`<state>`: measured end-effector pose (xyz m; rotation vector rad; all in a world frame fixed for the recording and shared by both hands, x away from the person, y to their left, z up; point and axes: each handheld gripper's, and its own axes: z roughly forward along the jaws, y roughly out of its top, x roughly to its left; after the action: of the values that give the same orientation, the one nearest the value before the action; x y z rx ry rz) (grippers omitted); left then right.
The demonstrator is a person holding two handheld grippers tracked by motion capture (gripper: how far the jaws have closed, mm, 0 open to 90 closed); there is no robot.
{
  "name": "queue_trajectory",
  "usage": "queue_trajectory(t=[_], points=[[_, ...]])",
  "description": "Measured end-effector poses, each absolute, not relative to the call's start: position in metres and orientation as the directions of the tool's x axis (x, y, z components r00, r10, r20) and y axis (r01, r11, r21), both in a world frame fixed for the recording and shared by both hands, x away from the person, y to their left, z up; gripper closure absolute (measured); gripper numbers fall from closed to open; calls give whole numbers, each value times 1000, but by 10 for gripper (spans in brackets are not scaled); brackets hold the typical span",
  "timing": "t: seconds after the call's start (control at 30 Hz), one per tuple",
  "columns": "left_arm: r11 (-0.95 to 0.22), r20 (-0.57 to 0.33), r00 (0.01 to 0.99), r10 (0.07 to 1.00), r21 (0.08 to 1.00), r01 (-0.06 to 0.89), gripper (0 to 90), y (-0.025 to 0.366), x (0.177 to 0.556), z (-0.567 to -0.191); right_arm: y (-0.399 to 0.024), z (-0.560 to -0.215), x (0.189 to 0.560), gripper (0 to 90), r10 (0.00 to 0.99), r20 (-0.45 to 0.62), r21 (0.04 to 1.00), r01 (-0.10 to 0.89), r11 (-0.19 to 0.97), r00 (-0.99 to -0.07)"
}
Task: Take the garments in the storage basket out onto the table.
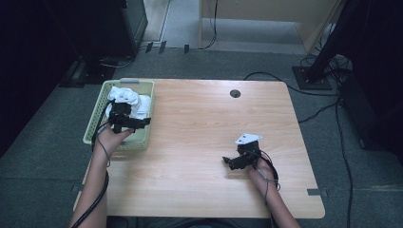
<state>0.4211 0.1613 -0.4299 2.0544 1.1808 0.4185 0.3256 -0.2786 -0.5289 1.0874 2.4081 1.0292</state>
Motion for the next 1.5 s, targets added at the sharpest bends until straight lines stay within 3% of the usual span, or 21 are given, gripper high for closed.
queue_trajectory(t=[1.5], points=[[-304, -46, 484, 874, 724, 619, 42, 183, 455, -432, -278, -529, 326, 0, 746, 17, 718, 528, 454, -666]])
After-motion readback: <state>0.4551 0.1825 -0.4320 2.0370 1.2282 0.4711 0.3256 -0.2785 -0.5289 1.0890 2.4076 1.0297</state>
